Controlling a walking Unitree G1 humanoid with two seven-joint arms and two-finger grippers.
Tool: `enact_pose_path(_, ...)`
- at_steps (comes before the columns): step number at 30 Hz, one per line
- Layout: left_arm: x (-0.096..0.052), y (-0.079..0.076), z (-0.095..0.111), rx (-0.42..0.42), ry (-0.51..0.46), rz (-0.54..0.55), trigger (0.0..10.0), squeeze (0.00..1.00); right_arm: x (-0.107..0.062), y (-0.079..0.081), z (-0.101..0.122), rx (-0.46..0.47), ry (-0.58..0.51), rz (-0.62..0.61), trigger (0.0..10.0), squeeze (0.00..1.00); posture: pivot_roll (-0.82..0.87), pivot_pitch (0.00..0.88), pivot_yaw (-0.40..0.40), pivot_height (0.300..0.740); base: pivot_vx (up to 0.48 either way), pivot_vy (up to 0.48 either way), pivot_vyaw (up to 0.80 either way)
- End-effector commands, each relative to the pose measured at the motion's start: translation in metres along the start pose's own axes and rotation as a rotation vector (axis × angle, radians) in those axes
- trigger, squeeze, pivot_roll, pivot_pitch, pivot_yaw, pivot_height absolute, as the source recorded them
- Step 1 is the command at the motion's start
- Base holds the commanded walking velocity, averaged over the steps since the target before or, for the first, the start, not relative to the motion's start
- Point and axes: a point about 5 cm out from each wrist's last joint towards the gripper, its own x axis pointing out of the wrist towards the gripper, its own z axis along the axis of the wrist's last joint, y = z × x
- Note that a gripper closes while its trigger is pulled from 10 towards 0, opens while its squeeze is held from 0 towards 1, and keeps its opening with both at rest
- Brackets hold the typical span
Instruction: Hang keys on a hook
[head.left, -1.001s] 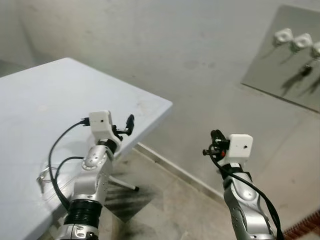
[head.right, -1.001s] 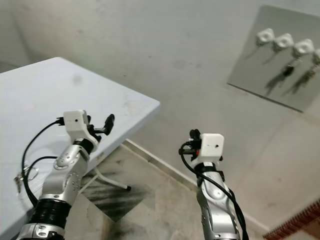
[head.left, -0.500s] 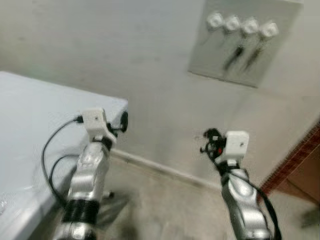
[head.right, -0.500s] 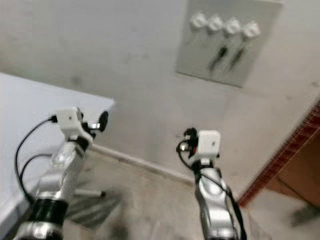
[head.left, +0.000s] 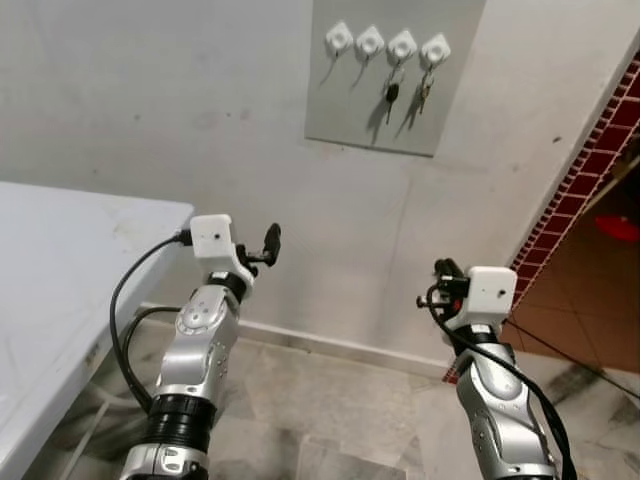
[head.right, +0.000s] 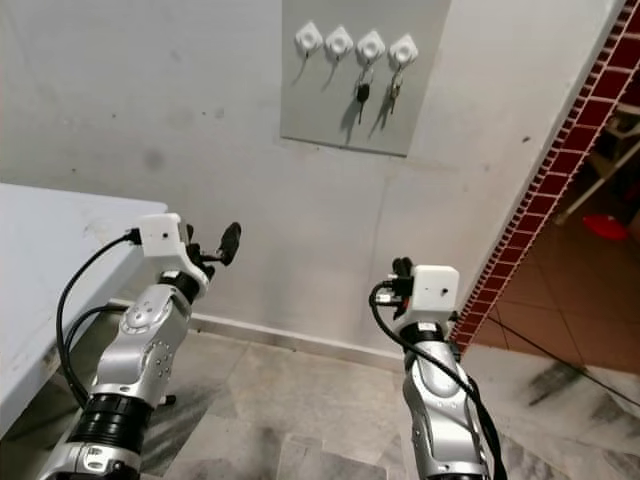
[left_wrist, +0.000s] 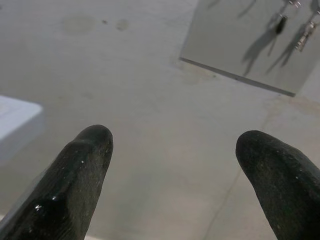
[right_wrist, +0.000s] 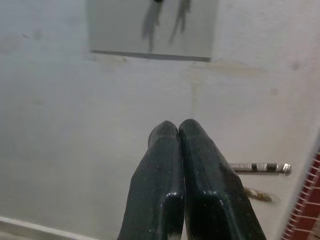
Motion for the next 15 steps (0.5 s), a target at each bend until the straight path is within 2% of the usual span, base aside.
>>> enact_pose_path(1,-0.002,-0.002,0.001,0.005,0.005,-0.02,10.0,0.0,0.0,-0.003,0.005,-0.02,-0.028,-0.018,10.0,0.0,0.03,0.0,-0.025,0.74,0.0,0.0,0.0)
enact_pose_path(5,-0.012,-0.003,-0.008,0.013,0.04,-0.061,10.0,0.0,-0.007,-0.011,0.0,-0.074,0.002,-0.033,10.0,0.0,0.03,0.0,-0.024,0.74,0.0,0.0,0.0)
enact_pose_path(8,-0.02,-0.001,-0.014,0.019,0.068,-0.078,10.0,0.0,-0.012,-0.02,-0.007,-0.089,0.07,-0.038,10.0,0.0,0.02,0.0,-0.021,0.74,0.0,0.0,0.0)
enact_pose_path(12,-0.025,0.0,-0.017,0.033,0.083,-0.093,10.0,0.0,-0.018,-0.026,-0.01,-0.095,0.083,-0.007,10.0,0.0,0.02,0.0,-0.022,0.74,0.0,0.0,0.0)
enact_pose_path(15,-0.027,0.001,-0.015,0.028,0.081,-0.099,10.0,0.0,-0.02,-0.031,-0.008,-0.135,0.073,-0.008,10.0,0.0,0.02,0.0,-0.025,0.74,0.0,0.0,0.0)
